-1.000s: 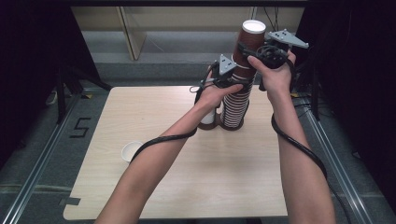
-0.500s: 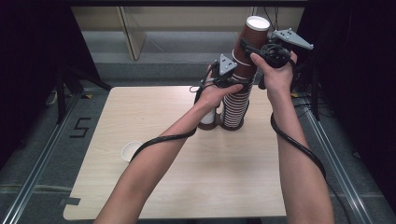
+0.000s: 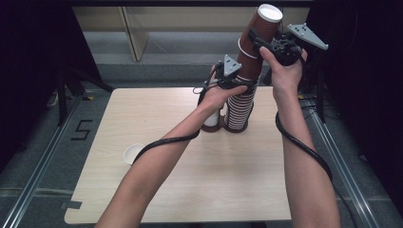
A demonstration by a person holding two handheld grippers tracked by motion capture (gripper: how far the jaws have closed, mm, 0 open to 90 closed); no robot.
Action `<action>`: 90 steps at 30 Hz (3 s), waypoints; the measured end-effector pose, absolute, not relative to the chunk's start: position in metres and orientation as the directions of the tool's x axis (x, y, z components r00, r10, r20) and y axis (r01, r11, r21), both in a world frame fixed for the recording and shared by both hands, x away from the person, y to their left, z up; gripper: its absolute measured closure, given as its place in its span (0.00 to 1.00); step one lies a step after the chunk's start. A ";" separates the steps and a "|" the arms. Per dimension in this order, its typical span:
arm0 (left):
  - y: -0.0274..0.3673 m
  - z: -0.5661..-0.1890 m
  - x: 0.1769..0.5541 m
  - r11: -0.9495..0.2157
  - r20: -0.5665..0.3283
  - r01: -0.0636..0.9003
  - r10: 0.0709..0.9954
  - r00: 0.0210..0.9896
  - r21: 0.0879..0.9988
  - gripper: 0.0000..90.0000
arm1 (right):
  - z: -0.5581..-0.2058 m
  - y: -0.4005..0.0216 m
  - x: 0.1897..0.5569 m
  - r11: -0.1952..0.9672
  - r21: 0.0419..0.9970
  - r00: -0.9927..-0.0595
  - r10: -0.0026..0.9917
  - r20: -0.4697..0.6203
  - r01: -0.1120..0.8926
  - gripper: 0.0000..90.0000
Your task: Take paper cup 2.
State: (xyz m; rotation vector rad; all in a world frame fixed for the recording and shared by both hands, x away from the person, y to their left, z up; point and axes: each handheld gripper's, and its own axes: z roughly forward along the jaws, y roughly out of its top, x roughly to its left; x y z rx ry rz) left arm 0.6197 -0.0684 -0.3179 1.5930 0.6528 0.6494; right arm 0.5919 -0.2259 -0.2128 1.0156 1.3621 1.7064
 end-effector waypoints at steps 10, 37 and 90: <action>-0.068 -0.317 0.619 -0.122 0.060 0.044 0.727 0.684 0.992 0.08 | -0.202 -0.234 0.584 -0.281 0.955 -0.429 0.877 0.217 -0.090 0.22; -0.030 -0.317 0.538 -0.170 0.130 -0.020 0.670 0.730 0.985 0.02 | -0.200 -0.264 0.520 -0.262 0.954 -0.454 0.874 0.173 -0.142 0.22; 0.077 -0.434 0.412 -0.294 0.141 0.051 0.597 0.790 0.955 0.00 | -0.390 -0.216 0.441 -0.150 0.967 -0.534 0.811 0.240 0.206 0.21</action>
